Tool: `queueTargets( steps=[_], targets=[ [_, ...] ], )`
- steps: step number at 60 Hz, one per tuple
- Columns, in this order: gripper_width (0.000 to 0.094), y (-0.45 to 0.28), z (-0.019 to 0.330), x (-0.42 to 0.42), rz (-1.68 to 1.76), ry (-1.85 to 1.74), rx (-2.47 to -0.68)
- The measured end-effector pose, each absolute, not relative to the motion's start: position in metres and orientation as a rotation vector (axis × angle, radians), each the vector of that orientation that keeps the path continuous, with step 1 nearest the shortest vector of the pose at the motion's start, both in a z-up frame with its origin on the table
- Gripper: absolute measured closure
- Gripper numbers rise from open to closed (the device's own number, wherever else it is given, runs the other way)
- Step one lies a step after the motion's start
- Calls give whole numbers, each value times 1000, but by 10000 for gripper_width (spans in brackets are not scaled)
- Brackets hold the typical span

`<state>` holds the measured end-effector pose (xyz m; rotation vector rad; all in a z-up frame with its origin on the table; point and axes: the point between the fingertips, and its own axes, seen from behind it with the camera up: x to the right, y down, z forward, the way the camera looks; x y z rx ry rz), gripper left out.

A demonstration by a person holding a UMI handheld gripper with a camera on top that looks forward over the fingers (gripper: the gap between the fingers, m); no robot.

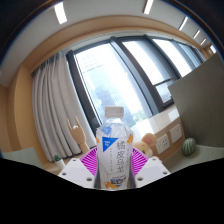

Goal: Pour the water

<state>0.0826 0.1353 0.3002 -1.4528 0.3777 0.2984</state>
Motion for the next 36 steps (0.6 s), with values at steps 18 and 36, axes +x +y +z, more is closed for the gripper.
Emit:
queueTargets(
  steps=[18,36],
  targets=[
    [537,123,233,232,-350,291,-1601],
    [537,139,134,286,-405,333,-1705]
  ],
)
